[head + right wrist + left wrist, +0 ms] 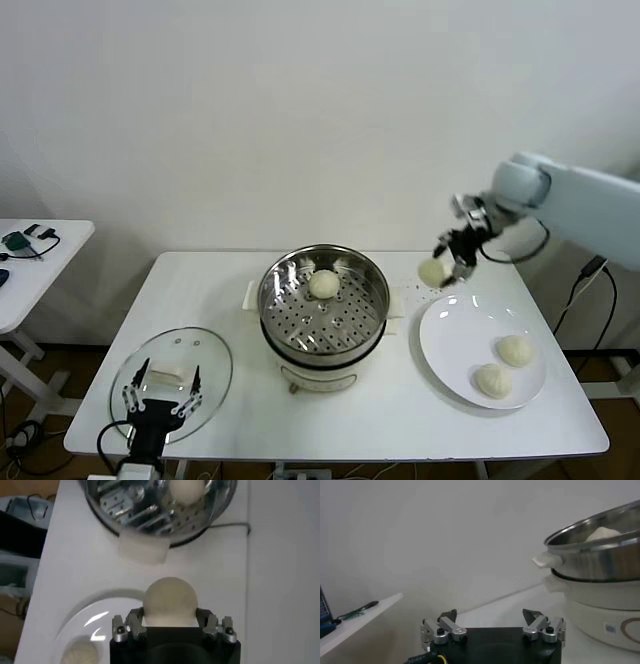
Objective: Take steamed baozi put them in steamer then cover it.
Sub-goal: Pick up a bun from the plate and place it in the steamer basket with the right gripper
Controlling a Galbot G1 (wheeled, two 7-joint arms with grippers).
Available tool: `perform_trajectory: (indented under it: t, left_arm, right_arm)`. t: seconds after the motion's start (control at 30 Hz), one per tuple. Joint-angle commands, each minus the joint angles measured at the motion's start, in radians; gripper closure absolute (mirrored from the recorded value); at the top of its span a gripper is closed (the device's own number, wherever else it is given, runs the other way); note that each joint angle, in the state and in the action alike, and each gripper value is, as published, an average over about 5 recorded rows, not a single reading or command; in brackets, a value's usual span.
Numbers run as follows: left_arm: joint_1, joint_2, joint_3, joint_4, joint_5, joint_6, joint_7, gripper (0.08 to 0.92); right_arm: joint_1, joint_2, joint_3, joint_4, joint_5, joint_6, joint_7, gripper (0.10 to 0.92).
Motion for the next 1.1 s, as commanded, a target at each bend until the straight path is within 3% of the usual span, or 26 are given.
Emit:
perform_trajectory:
  t: [0.03,0.53,1.1]
  left_arm:
    - [0.000,-0.001,0.006,-0.014,0.020,0.005,0.004,0.177]
    - [-0.027,-0.013,0.003,-0.009,0.026,0.024,0.002,0.177]
    - [-0.033,-0.020,0.001,0.001,0.047,0.034,-0.003,0.177]
  right_arm:
    - [0.076,0.190,0.023,-0.005,0.092,-0.044,0.025,0.338]
    - [-0.114,0.457,0.047,-0.054,0.058,-0.078,0.072,0.338]
    - [-0.273,0.486,0.028,-0.080,-0.002,-0.096,0.118,0.334]
